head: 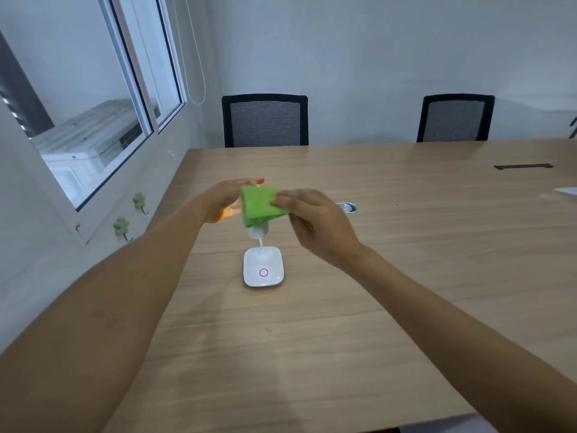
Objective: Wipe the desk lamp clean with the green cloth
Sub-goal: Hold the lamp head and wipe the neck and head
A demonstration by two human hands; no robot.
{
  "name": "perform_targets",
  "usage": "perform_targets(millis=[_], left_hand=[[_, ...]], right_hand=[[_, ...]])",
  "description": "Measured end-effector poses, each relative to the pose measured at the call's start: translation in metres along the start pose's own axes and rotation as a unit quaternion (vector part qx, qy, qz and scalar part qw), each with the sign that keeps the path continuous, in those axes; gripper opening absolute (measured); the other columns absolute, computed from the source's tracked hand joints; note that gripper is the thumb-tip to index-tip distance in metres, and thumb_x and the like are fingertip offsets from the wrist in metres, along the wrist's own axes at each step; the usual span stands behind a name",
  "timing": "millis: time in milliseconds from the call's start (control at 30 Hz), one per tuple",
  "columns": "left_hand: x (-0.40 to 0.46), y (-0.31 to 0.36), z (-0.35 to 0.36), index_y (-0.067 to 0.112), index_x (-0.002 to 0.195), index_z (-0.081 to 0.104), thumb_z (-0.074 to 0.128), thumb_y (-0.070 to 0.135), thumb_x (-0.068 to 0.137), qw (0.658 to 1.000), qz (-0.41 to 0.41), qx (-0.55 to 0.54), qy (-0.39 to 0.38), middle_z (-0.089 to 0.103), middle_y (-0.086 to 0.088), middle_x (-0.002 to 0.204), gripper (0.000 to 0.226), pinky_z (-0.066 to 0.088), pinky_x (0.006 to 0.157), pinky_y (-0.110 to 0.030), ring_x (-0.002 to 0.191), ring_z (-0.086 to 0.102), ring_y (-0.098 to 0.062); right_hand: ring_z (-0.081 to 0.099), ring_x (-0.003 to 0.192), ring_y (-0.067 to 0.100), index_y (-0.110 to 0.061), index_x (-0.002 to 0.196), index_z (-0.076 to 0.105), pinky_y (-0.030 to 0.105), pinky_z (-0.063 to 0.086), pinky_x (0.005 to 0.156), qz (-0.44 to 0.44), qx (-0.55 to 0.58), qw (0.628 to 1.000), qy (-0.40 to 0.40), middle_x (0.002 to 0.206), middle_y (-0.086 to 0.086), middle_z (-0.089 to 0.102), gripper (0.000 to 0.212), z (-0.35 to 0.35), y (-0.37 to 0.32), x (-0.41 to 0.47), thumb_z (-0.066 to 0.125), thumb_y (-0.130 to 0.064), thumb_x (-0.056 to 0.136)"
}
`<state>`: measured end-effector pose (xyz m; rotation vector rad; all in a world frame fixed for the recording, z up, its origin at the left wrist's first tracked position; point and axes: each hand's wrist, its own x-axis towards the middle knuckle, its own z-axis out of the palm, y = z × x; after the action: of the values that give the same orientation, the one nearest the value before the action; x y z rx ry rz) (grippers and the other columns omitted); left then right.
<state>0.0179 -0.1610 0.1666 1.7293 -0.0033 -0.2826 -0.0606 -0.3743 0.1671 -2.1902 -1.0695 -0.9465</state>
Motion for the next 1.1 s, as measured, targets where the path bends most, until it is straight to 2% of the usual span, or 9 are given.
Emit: perform_targets(millis=[100, 300, 400, 600, 733, 833, 900, 1000, 1100], left_hand=[[-0.001, 0.0, 0.0, 0.02, 0.135, 0.05, 0.047, 0.028, 0.096, 1.0, 0.004, 0.012, -0.004, 0.045, 0.004, 0.142, 0.04, 0.035, 0.106, -0.034, 0.13, 0.042, -0.016], [-0.004, 0.002, 0.001, 0.026, 0.131, 0.054, 0.051, 0.03, 0.094, 1.0, -0.018, -0.008, 0.0, 0.052, 0.008, 0.13, 0.037, 0.042, 0.089, -0.028, 0.114, 0.049, -0.015], [-0.002, 0.001, 0.0, 0.028, 0.116, 0.062, 0.054, 0.029, 0.092, 1.0, -0.019, -0.022, 0.004, 0.058, 0.008, 0.128, 0.025, 0.041, 0.098, -0.032, 0.121, 0.051, -0.016], [-0.001, 0.001, -0.002, 0.018, 0.135, 0.05, 0.048, 0.026, 0.095, 1.0, 0.005, 0.002, -0.005, 0.045, -0.004, 0.146, 0.041, 0.035, 0.11, -0.037, 0.133, 0.043, -0.021], [-0.001, 0.001, 0.0, 0.02, 0.134, 0.051, 0.051, 0.027, 0.094, 1.0, -0.012, -0.022, 0.004, 0.053, 0.005, 0.135, 0.04, 0.038, 0.1, -0.028, 0.122, 0.05, -0.014], [-0.002, 0.001, 0.001, 0.014, 0.135, 0.05, 0.052, 0.022, 0.094, 0.999, -0.005, -0.046, 0.007, 0.058, 0.007, 0.121, 0.041, 0.038, 0.099, -0.026, 0.119, 0.051, -0.014], [-0.001, 0.001, 0.001, 0.014, 0.129, 0.056, 0.055, 0.021, 0.092, 0.999, -0.002, -0.052, 0.01, 0.06, 0.006, 0.121, 0.038, 0.04, 0.1, -0.027, 0.118, 0.053, -0.014], [0.0, 0.001, 0.001, 0.014, 0.117, 0.064, 0.058, 0.015, 0.089, 0.998, 0.007, -0.058, 0.016, 0.065, 0.002, 0.116, 0.028, 0.042, 0.099, -0.031, 0.112, 0.057, -0.015], [0.0, 0.0, -0.002, 0.009, 0.126, 0.058, 0.057, 0.017, 0.09, 0.999, 0.015, -0.042, 0.019, 0.061, -0.006, 0.123, 0.037, 0.04, 0.106, -0.036, 0.118, 0.054, -0.02]], right_hand=[[0.068, 0.095, 0.028, -0.008, 0.104, 0.072, 0.034, 0.053, 0.085, -0.027, -0.021, 0.998, -0.06, 0.109, 0.008, 0.074, 0.033, 0.008, -0.001, -0.009, 0.052, 0.003, 0.079], [0.067, 0.09, 0.027, -0.005, 0.099, 0.072, 0.032, 0.051, 0.085, 0.077, -0.073, 0.994, 0.033, 0.102, 0.011, 0.075, 0.035, -0.007, 0.024, -0.019, 0.045, -0.001, 0.078], [0.063, 0.093, 0.023, -0.005, 0.1, 0.072, 0.027, 0.046, 0.086, 0.07, -0.051, 0.994, 0.066, 0.103, 0.011, 0.074, 0.033, -0.003, 0.009, -0.007, 0.046, -0.001, 0.079], [0.068, 0.092, 0.026, -0.008, 0.1, 0.072, 0.03, 0.046, 0.084, -0.013, -0.023, 1.0, -0.017, 0.105, 0.007, 0.074, 0.033, 0.016, -0.011, -0.001, 0.058, 0.009, 0.075], [0.07, 0.087, 0.031, -0.006, 0.1, 0.071, 0.034, 0.055, 0.079, 0.081, -0.063, 0.995, -0.002, 0.101, 0.011, 0.075, 0.036, 0.008, 0.016, -0.013, 0.046, 0.003, 0.076], [0.068, 0.086, 0.034, -0.007, 0.1, 0.071, 0.03, 0.05, 0.08, 0.146, -0.107, 0.983, 0.016, 0.102, 0.009, 0.075, 0.037, 0.003, 0.023, -0.014, 0.05, 0.007, 0.073], [0.067, 0.087, 0.032, -0.008, 0.102, 0.07, 0.03, 0.046, 0.082, 0.134, -0.104, 0.985, 0.032, 0.104, 0.008, 0.074, 0.038, 0.003, 0.015, -0.007, 0.044, 0.002, 0.076], [0.066, 0.092, 0.03, -0.01, 0.103, 0.07, 0.034, 0.05, 0.082, 0.045, -0.074, 0.996, 0.019, 0.107, 0.005, 0.073, 0.037, 0.006, -0.005, 0.005, 0.045, -0.001, 0.078], [0.064, 0.095, 0.026, -0.018, 0.102, 0.069, 0.034, 0.049, 0.078, -0.011, -0.12, 0.992, -0.034, 0.107, -0.003, 0.073, 0.035, 0.009, -0.008, 0.005, 0.046, -0.007, 0.079]])
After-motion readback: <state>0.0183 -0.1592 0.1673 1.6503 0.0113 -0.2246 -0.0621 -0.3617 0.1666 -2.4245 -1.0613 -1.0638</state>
